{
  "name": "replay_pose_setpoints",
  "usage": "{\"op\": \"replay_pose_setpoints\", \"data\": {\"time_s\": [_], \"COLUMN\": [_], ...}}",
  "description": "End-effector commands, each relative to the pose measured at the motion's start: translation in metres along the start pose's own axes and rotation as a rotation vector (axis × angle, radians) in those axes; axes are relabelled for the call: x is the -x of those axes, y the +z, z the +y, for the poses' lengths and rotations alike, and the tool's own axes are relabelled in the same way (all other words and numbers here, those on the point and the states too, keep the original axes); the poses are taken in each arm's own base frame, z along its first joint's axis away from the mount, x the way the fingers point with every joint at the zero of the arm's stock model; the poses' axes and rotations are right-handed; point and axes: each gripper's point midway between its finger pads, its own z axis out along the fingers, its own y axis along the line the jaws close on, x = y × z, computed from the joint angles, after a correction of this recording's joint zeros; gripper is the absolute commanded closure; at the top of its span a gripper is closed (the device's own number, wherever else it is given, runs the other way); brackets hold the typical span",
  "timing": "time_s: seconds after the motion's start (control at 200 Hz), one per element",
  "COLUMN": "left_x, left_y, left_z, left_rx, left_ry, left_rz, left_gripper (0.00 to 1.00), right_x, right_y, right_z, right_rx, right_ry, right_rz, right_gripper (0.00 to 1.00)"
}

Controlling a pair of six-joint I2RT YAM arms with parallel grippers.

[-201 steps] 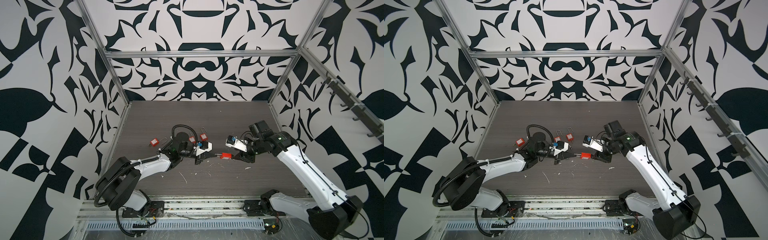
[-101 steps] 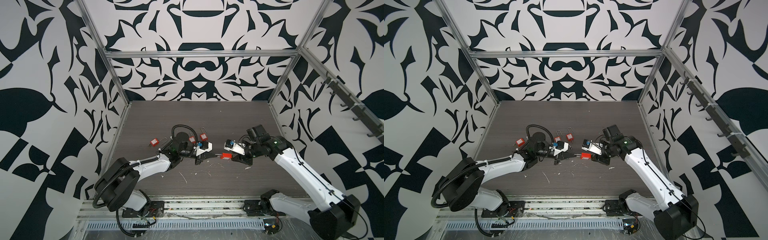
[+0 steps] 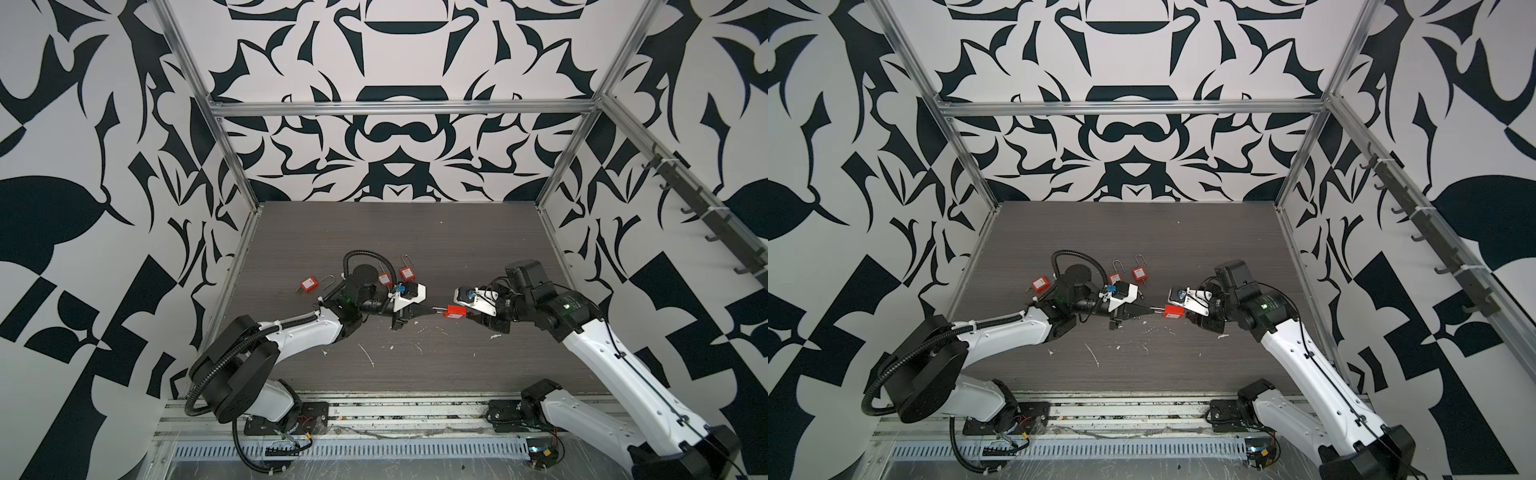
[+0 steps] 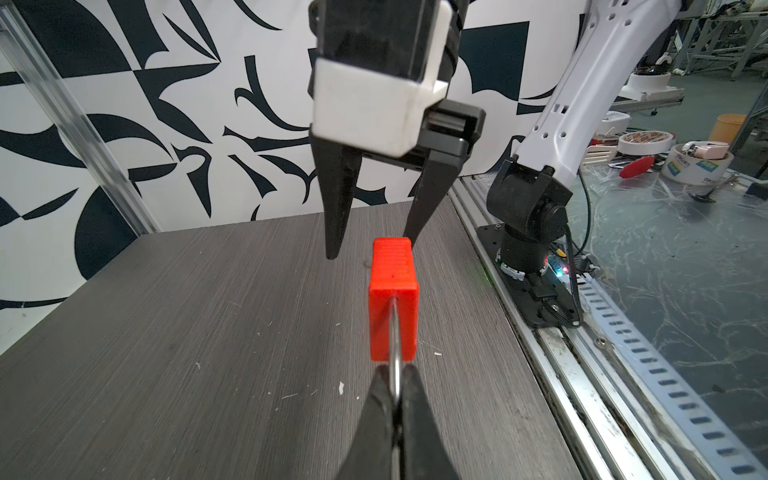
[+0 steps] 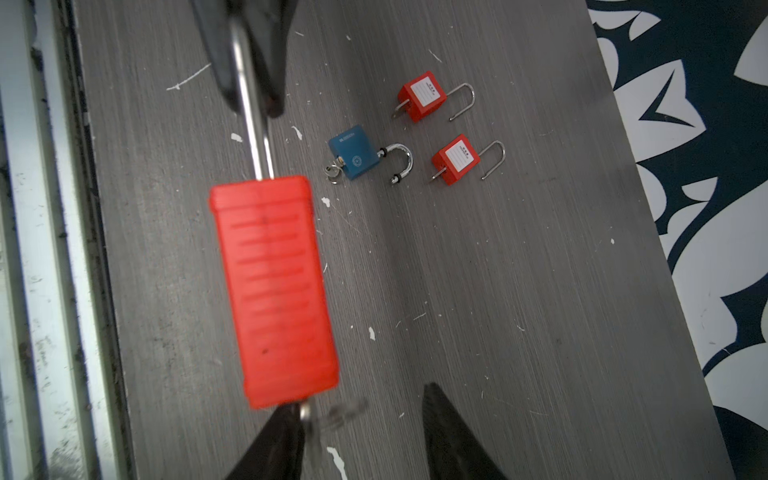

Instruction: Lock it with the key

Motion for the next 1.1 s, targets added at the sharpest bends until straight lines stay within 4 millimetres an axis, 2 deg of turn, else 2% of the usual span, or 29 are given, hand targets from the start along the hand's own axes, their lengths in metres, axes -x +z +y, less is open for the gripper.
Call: {"op": "replay_pose_setpoints", "data": {"time_s": [0.0, 0.15, 0.335, 0.59, 0.805, 0.885, 1.095], "left_x": [0.019, 0.019, 0.018, 0.015, 0.016, 0.017, 0.018], "left_y": [0.002, 0.004, 0.004, 0.005, 0.004, 0.004, 0.003], "left_z": [0.002, 0.002, 0.002, -0.001, -0.002, -0.002, -0.004], "left_rx": [-0.018, -0.022, -0.026, -0.031, -0.041, -0.041, -0.045], "left_ry": [0.049, 0.048, 0.046, 0.043, 0.051, 0.054, 0.057], "left_rz": [-0.039, -0.039, -0.036, -0.021, -0.014, -0.016, -0.016], "left_gripper": [1.00, 1.00, 1.00, 1.00, 1.00, 1.00, 1.00], "right_x": [0.005, 0.019, 0.025, 0.023, 0.024, 0.023, 0.021], "right_y": [-0.016, -0.021, -0.019, -0.013, -0.014, -0.014, -0.011], "right_z": [0.010, 0.019, 0.015, 0.009, 0.006, 0.006, 0.008], "right_rx": [0.046, 0.110, 0.105, 0.087, 0.066, 0.071, 0.099], "right_ry": [-0.014, 0.004, -0.010, -0.033, -0.046, -0.047, -0.045], "right_rz": [0.000, -0.061, -0.086, -0.078, -0.078, -0.073, -0.055], "right_gripper": [0.50, 0.53, 0.57, 0.69, 0.74, 0.80, 0.82]}}
